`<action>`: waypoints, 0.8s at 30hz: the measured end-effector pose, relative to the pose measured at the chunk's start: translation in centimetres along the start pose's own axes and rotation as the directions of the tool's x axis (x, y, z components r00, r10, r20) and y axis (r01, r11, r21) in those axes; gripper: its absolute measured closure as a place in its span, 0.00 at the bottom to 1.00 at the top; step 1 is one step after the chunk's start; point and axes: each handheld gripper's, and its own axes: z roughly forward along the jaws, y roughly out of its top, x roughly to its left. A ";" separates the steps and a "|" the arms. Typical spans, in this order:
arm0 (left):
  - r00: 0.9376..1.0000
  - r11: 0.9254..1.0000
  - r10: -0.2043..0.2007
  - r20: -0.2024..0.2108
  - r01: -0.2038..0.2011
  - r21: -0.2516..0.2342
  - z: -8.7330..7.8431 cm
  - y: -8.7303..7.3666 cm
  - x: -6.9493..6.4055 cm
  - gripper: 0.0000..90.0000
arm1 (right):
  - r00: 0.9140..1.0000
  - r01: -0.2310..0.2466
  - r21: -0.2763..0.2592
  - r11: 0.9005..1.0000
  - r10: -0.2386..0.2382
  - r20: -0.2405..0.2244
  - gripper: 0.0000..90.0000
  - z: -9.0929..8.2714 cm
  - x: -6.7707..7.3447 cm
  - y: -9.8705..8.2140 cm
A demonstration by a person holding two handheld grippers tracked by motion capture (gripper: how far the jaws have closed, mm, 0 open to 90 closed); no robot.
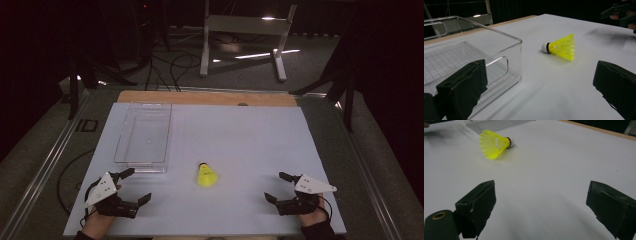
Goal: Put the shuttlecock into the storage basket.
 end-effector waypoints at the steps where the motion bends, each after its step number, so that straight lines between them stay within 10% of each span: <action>1: 1.000 1.000 0.000 0.000 0.000 0.000 0.0 0.0 0.0 0.00 | 1.000 -0.003 -0.002 1.000 0.003 -0.002 0.10 0.0 -0.1 0.0; 24: 1.000 1.000 -0.015 0.024 0.014 0.012 -0.4 0.1 0.0 0.00 | 0.999 0.016 0.023 1.000 -0.017 0.030 0.10 0.3 0.4 0.3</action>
